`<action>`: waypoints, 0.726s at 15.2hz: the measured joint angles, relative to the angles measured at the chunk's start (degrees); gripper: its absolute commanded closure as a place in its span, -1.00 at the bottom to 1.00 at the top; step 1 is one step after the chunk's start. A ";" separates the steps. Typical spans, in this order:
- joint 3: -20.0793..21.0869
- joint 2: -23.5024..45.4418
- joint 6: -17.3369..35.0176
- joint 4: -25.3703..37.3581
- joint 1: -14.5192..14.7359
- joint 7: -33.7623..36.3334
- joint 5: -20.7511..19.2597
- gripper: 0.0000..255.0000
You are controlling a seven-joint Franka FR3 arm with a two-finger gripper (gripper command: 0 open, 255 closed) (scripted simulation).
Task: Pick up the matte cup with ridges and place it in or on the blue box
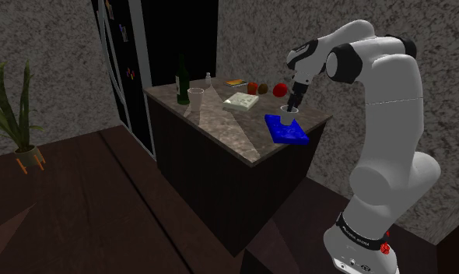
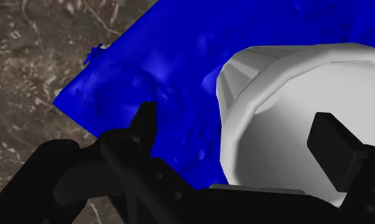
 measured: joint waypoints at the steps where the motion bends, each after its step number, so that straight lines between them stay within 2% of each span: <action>1: -0.10 -0.21 -0.78 0.60 -0.13 0.06 -0.16 -1.00; 5: -0.45 -0.12 -6.10 6.13 -1.28 0.61 -0.55 -1.00; 11: -0.49 -0.22 -6.97 6.88 -1.35 0.80 -0.66 -1.00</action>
